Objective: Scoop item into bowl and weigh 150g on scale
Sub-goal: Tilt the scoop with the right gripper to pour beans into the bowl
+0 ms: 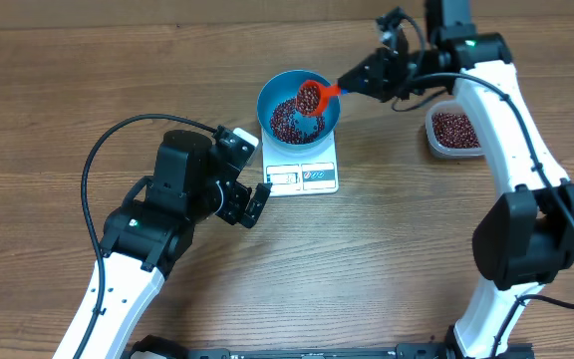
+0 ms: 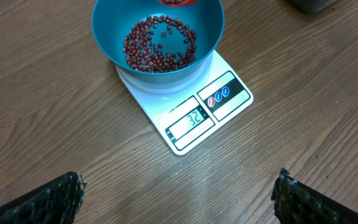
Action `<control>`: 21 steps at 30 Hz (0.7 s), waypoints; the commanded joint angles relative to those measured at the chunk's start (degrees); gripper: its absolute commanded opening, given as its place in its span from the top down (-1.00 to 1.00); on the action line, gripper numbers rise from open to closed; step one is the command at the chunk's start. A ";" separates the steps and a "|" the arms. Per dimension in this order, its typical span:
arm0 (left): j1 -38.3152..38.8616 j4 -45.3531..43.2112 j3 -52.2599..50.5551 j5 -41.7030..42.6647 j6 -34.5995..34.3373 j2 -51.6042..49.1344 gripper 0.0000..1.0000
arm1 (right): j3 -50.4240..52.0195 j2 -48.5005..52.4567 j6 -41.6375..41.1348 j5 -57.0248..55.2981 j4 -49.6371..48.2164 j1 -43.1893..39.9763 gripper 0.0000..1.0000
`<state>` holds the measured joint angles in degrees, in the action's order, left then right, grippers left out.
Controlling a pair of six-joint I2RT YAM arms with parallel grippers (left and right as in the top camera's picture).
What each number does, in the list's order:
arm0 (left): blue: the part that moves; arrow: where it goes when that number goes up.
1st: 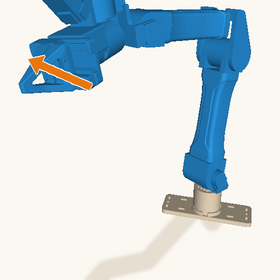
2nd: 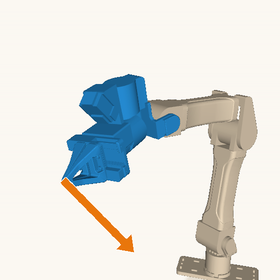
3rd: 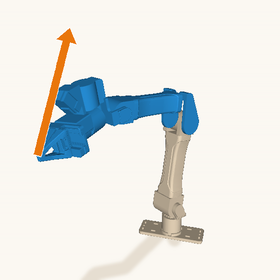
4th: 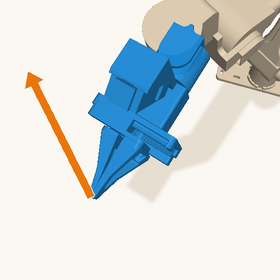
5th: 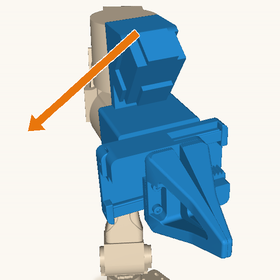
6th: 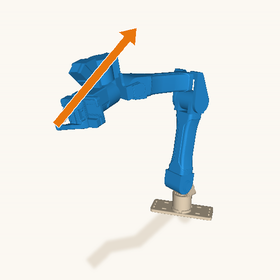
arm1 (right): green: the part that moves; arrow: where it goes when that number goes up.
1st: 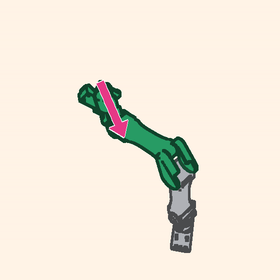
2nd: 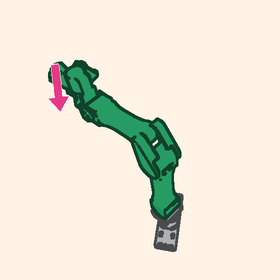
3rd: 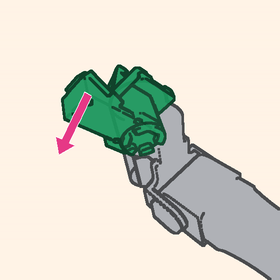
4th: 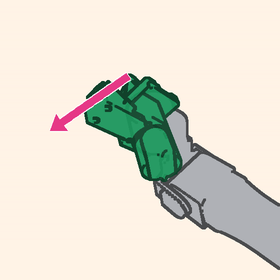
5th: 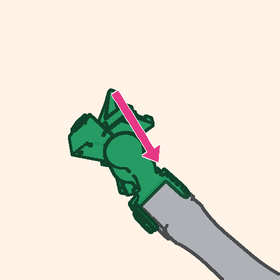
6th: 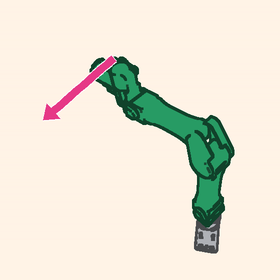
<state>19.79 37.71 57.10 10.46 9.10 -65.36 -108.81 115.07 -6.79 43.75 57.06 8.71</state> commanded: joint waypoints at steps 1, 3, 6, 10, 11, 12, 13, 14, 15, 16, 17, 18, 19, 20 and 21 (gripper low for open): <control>0.11 -0.02 1.29 -0.37 -0.55 0.11 -0.99 | -5.75 0.13 -0.59 -18.36 1.33 4.17 0.92; 0.11 -0.02 1.29 -0.37 -0.55 0.11 -0.99 | -7.76 0.13 -0.22 -26.23 2.21 6.91 0.93; 0.11 -0.02 1.29 -0.37 -0.55 0.11 -0.99 | -9.73 0.13 2.08 -36.81 3.13 10.91 0.93; 0.11 -0.02 1.29 -0.37 -0.55 0.13 -0.99 | -10.19 0.13 4.96 -48.74 3.32 15.82 0.93; 0.11 -0.02 1.29 -0.37 -0.55 0.11 -0.99 | -10.19 0.13 5.64 -50.99 3.43 16.83 0.93; 0.11 -0.02 1.29 -0.37 -0.55 0.11 -0.99 | -10.19 0.13 6.14 -53.24 3.48 17.94 0.93; 0.11 -0.02 1.29 -0.37 -0.55 0.11 -0.99 | -10.19 0.13 6.80 -54.84 3.50 18.78 0.93; 0.11 -0.02 1.29 -0.37 -0.55 0.13 -0.99 | -10.19 0.13 7.32 -56.28 3.50 19.54 0.93; 0.11 -0.02 1.29 -0.37 -0.55 0.13 -0.99 | -10.19 0.13 7.32 -57.94 3.52 20.31 0.93; 0.11 -0.02 1.29 -0.37 -0.55 0.13 -0.99 | -10.19 0.13 7.32 -59.17 3.52 20.85 0.93; 0.11 -0.02 1.29 -0.37 -0.55 0.13 -0.99 | -10.19 0.13 7.32 -59.93 3.54 21.27 0.93; 0.11 -0.02 1.29 -0.37 -0.55 0.11 -0.99 | -10.19 0.13 7.32 -60.37 3.54 21.64 0.93; 0.11 -0.02 1.29 -0.37 -0.55 0.13 -0.99 | -10.19 0.13 7.32 -60.43 3.54 21.88 0.93; 0.11 -0.02 1.29 -0.37 -0.55 0.13 -0.99 | -10.19 0.13 7.32 -60.43 3.54 22.03 0.93; 0.11 -0.02 1.29 -0.37 -0.55 0.13 -0.99 | -10.19 0.13 7.32 -60.43 3.56 22.14 0.93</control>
<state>19.79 37.74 57.08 10.46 9.10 -65.36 -117.12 115.09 -0.21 -11.99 60.88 30.74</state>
